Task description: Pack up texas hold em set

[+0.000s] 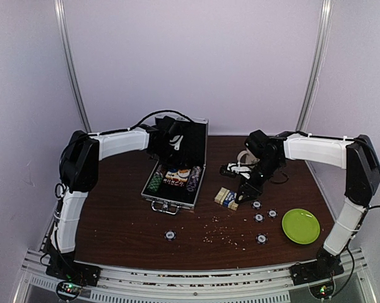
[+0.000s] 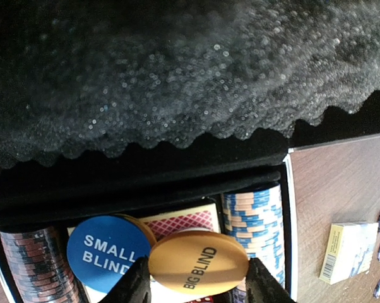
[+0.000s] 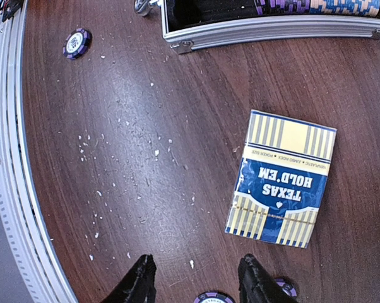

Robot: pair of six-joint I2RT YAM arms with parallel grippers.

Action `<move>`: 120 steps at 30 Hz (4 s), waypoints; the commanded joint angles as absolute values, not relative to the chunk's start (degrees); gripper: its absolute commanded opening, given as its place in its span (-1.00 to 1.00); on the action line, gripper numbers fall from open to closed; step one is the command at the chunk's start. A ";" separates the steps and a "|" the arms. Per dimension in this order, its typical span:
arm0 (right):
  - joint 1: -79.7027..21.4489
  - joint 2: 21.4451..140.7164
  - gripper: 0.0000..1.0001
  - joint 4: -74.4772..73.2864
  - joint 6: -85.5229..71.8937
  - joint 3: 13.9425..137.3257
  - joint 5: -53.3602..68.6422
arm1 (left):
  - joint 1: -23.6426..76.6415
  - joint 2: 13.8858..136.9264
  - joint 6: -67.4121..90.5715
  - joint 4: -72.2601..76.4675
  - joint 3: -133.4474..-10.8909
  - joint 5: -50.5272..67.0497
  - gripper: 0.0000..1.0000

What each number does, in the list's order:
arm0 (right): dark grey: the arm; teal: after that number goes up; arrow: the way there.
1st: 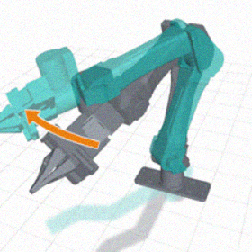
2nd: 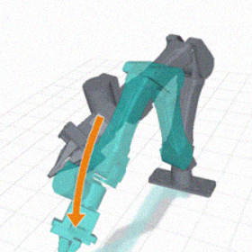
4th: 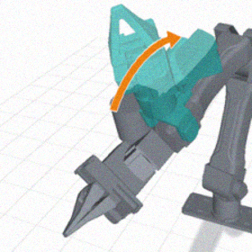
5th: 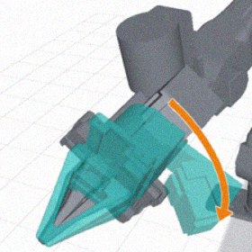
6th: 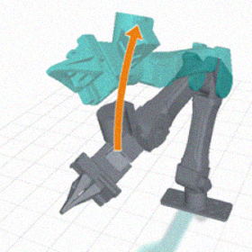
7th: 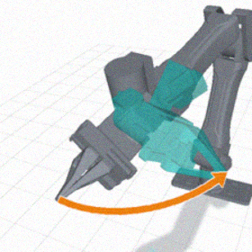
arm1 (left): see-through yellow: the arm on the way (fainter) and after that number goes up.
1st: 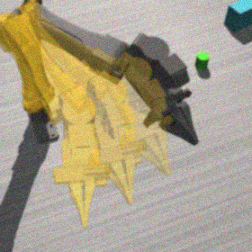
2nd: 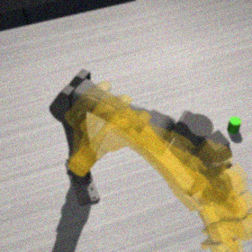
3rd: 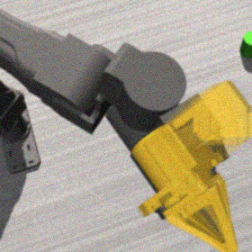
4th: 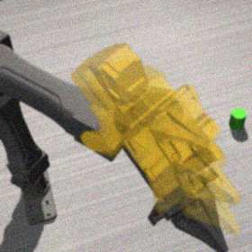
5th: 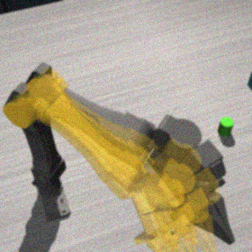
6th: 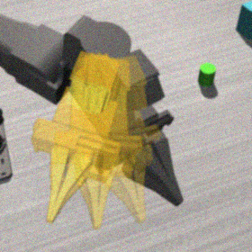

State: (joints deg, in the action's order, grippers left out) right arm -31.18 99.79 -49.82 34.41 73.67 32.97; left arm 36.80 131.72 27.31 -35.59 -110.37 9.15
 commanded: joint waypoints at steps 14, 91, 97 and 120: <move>-31.51 100.27 -0.08 -50.49 34.48 75.17 32.98 | 37.33 128.94 28.39 -32.75 -105.48 10.40 0.20; -41.77 115.60 0.06 -59.69 28.67 99.08 12.84 | 28.10 94.26 30.25 -14.18 -56.21 0.91 0.38; -45.12 119.62 0.06 -60.55 27.78 108.17 13.55 | 27.64 99.77 30.27 -4.52 -55.76 10.96 0.39; -48.77 134.35 0.09 -62.24 29.00 130.54 13.80 | 33.60 97.90 33.24 0.95 -49.76 14.49 0.36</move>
